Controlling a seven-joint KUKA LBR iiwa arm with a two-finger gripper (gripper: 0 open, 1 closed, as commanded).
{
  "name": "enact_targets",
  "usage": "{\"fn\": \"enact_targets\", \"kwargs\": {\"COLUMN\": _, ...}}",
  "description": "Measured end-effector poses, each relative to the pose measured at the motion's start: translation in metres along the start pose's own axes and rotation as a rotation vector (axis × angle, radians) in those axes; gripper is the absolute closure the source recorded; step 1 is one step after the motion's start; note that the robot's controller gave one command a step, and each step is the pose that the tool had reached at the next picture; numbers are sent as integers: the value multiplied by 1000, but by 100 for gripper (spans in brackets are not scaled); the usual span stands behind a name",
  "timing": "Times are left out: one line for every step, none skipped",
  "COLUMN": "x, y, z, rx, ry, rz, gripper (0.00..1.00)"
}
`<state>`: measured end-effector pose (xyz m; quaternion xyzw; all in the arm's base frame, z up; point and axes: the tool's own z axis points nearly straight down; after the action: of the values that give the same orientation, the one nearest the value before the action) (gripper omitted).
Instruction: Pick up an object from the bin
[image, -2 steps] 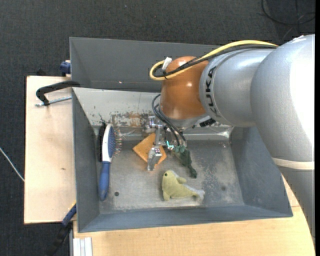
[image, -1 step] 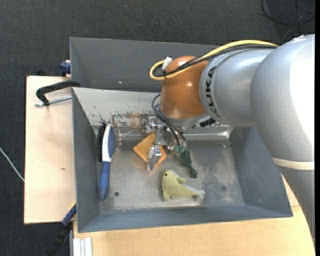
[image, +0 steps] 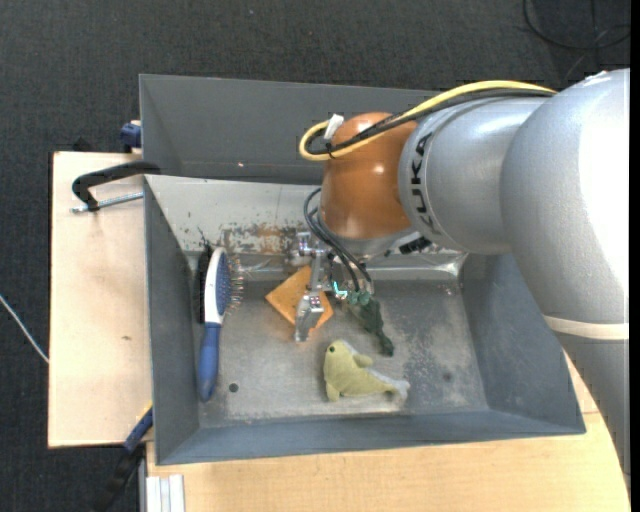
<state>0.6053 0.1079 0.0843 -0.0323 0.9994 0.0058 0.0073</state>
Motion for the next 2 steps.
{"fn": "enact_targets", "kwargs": {"x": 0, "y": 0, "z": -1, "rx": 0, "ry": 1, "rz": 0, "gripper": 100}}
{"fn": "enact_targets", "kwargs": {"x": 0, "y": 0, "z": 0, "rx": 0, "ry": 0, "rz": 0, "gripper": 0}}
